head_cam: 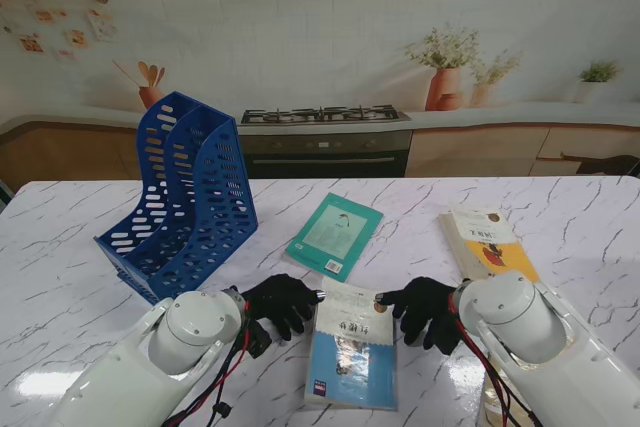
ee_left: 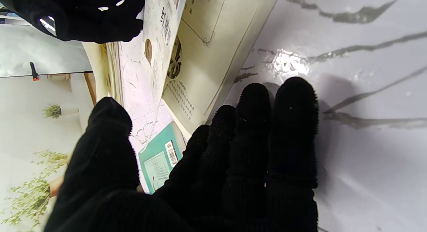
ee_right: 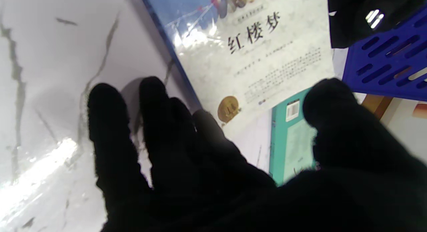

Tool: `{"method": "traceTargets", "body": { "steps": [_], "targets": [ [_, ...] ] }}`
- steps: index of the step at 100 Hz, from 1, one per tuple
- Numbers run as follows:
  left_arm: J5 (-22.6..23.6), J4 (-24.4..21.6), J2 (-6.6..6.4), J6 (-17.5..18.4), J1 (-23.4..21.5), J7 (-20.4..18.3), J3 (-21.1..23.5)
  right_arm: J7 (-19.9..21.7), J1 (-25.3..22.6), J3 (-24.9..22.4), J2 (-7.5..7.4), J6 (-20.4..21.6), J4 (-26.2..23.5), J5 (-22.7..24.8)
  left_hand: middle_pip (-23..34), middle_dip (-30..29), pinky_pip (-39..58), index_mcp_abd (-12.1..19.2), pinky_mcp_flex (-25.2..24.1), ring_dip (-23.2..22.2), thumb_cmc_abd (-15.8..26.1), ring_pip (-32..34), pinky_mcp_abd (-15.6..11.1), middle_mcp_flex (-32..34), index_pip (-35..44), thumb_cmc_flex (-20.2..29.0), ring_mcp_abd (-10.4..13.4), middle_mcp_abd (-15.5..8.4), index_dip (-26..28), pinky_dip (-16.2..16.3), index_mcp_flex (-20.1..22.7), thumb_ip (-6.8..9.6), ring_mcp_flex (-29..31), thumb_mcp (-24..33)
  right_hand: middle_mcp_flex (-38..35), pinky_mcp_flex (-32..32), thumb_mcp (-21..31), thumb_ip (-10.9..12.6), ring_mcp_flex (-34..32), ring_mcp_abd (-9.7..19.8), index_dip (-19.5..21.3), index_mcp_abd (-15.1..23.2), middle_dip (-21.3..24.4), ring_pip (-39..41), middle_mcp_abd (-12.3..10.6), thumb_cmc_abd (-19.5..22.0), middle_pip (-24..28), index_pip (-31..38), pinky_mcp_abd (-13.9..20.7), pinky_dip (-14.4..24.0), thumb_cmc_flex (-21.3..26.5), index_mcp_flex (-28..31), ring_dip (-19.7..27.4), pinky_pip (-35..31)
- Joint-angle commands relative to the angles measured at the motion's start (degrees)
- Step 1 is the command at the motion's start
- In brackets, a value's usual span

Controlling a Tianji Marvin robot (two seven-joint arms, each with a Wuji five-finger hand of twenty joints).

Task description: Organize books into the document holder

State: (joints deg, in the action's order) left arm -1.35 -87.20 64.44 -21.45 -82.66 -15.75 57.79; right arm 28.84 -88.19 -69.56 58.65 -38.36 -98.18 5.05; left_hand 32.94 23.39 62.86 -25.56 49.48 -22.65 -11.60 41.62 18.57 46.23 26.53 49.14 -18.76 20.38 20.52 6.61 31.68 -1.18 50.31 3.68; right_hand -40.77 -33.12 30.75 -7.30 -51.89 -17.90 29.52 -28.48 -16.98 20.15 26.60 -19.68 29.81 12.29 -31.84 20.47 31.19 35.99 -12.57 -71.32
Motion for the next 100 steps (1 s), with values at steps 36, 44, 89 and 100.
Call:
{"method": "traceTargets", "body": {
  "steps": [36,44,89,100],
  "targets": [
    [-1.42,2.55,0.17,-3.53,-0.06,-2.67,-3.85,-3.26,-0.42,2.53,1.85,-1.95,3.46,-2.25,-2.67,-1.6,0.5,-4.58,3.24,-0.03,-2.0,-3.03,-1.41,-2.15,-1.8,-0.2,-7.8,4.61,-0.86,-6.62,-1.86,-0.43,-1.35,3.84,8.55,0.86,2.01,0.82,5.43,-3.29,-1.42,-4.0,3.08,-8.66,4.79,-0.36,-7.09,-1.53,5.84,-1.76,0.47,-3.49,3.54,1.49],
    [-1.86,2.53,0.28,-3.71,-0.13,-2.52,-3.83,-4.74,-0.61,2.5,2.36,-2.52,3.42,-2.83,-2.02,-1.29,1.39,-4.35,3.45,-0.14,-1.93,-2.78,-1.5,-1.68,-1.62,0.09,-7.63,3.96,-0.78,-6.38,-1.69,-0.38,-0.78,4.44,9.79,1.58,2.62,0.93,6.31,-3.91,-1.55,-4.83,3.01,-8.83,5.57,-0.34,-6.94,-2.01,5.46,-1.72,0.71,-4.48,3.56,1.45],
    [-2.74,1.59,0.25,-4.33,-1.54,-2.43,-2.94,-13.42,-2.23,0.01,6.76,-8.53,2.76,-15.47,-1.43,-0.98,2.82,-4.2,3.59,-0.49,-1.53,-2.34,-1.06,-1.4,-1.72,0.12,-7.29,3.57,-0.93,-5.77,-1.57,-0.39,0.12,5.6,21.17,14.26,8.82,1.09,18.99,-5.51,-1.7,-7.12,4.19,-7.94,7.77,-0.51,-8.13,-5.86,4.95,-0.24,1.04,-12.63,2.43,3.86],
    [-3.33,1.57,0.36,-4.33,-1.73,-2.34,-2.86,-14.45,-2.52,-0.26,7.39,-8.96,2.56,-17.4,-1.39,-0.94,3.04,-4.27,3.67,-0.59,-1.56,-2.22,-0.81,-1.48,-1.78,0.24,-7.47,4.25,-0.97,-5.64,-1.6,-0.36,0.26,5.78,21.1,14.46,9.3,1.15,18.96,-4.87,-1.4,-6.69,4.03,-7.62,7.22,-0.84,-7.61,-5.76,5.53,-0.05,1.42,-12.79,2.3,3.9]
  ]
}}
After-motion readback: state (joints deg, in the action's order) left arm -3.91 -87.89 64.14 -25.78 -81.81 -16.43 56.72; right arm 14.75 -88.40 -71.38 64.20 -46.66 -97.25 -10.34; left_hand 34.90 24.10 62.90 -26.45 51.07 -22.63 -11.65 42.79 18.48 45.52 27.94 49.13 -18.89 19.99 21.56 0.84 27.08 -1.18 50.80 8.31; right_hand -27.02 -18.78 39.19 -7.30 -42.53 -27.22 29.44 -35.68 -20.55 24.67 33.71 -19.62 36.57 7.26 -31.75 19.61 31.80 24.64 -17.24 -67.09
